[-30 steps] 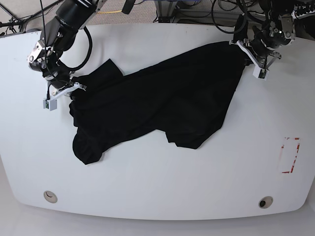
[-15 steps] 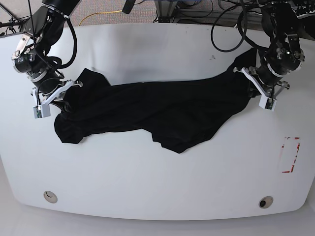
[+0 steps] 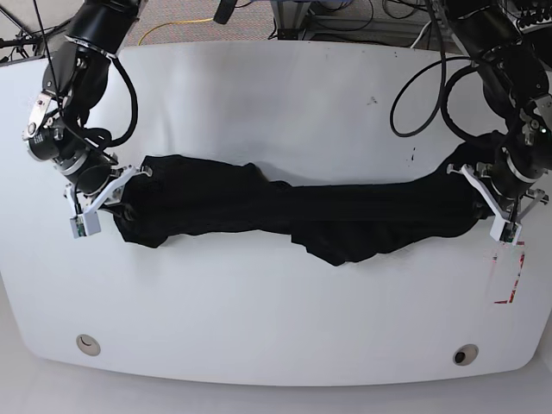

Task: Fold the T-shirt properly
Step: 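Lift the T-shirt with both grippers and stretch it between them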

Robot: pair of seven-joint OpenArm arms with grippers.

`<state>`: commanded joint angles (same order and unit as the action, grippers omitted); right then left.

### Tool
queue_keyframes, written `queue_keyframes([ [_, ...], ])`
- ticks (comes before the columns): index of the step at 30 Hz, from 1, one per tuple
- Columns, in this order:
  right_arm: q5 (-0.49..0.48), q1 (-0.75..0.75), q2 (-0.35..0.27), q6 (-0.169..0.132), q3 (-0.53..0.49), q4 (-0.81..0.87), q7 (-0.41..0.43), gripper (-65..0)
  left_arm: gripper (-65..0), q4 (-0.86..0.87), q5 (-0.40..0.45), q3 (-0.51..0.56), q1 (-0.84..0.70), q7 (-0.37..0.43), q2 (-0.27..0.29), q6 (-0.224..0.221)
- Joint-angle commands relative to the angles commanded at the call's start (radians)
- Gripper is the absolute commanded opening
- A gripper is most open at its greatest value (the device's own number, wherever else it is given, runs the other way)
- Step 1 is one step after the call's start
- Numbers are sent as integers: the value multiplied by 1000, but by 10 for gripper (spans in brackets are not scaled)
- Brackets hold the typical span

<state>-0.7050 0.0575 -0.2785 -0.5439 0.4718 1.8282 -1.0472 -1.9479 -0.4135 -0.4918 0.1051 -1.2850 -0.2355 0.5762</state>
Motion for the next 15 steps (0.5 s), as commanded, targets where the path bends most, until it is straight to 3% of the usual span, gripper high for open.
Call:
queue_keyframes([
  [4, 0, 74, -21, 0, -11, -6, 0, -650, -633, 0, 0, 0, 97, -48, 0, 2],
  [15, 2, 318, -124, 0, -140, -26, 0, -650, -633, 5, 5, 2, 347, -48, 2, 0],
])
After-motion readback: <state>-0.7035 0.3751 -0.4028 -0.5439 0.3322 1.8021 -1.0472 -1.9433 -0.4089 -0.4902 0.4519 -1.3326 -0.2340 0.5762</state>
